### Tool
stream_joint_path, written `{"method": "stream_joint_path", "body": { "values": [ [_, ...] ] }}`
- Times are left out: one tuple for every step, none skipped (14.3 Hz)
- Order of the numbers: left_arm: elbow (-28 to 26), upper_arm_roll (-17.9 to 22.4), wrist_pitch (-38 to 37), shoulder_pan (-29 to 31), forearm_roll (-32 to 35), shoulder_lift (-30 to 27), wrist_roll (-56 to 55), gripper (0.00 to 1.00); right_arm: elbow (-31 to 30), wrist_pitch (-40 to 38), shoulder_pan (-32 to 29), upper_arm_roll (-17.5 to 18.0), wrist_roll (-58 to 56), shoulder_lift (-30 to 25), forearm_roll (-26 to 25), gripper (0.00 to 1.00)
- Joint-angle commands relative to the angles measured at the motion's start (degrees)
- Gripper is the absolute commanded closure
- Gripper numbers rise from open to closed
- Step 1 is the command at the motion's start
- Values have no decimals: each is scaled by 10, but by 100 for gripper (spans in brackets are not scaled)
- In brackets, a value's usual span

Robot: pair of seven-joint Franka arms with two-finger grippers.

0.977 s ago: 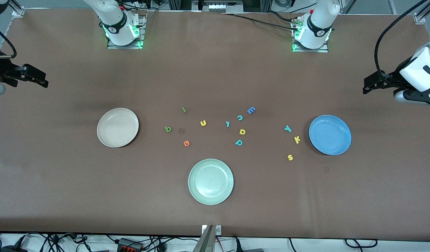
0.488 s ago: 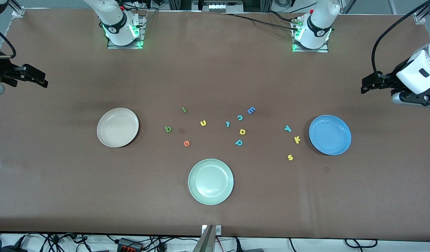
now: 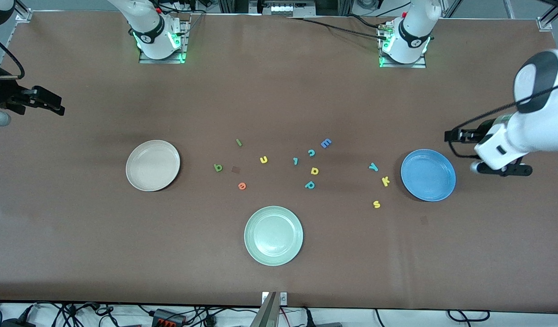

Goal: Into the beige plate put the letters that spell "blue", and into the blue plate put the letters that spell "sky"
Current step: 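Move the left gripper toward the yellow k while the right gripper advances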

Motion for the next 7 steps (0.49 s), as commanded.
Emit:
{"method": "stream_joint_path", "body": {
  "values": [
    [12, -3, 17, -16, -23, 35, -103, 0, -1, -8, 2, 6, -6, 31, 7, 0],
    [9, -4, 28, -20, -27, 43, -142, 0, 0, -7, 14, 6, -6, 47, 10, 0],
    [-2, -6, 49, -29, -27, 49, -182, 0, 0, -6, 29, 6, -6, 59, 10, 0],
    [-17, -9, 76, -37, -28, 53, -221, 0, -1, -4, 40, 6, -6, 77, 10, 0],
    [-38, -15, 112, -46, -27, 57, -268, 0, -1, 0, 53, 6, -6, 98, 13, 0],
    [-57, -20, 146, -55, -27, 59, -304, 0, 0, 4, 78, 6, -3, 123, 27, 0],
    [-82, -21, 188, -64, -26, 60, -316, 0, -1, 16, 102, 6, 1, 139, 38, 0]
  ]
}}
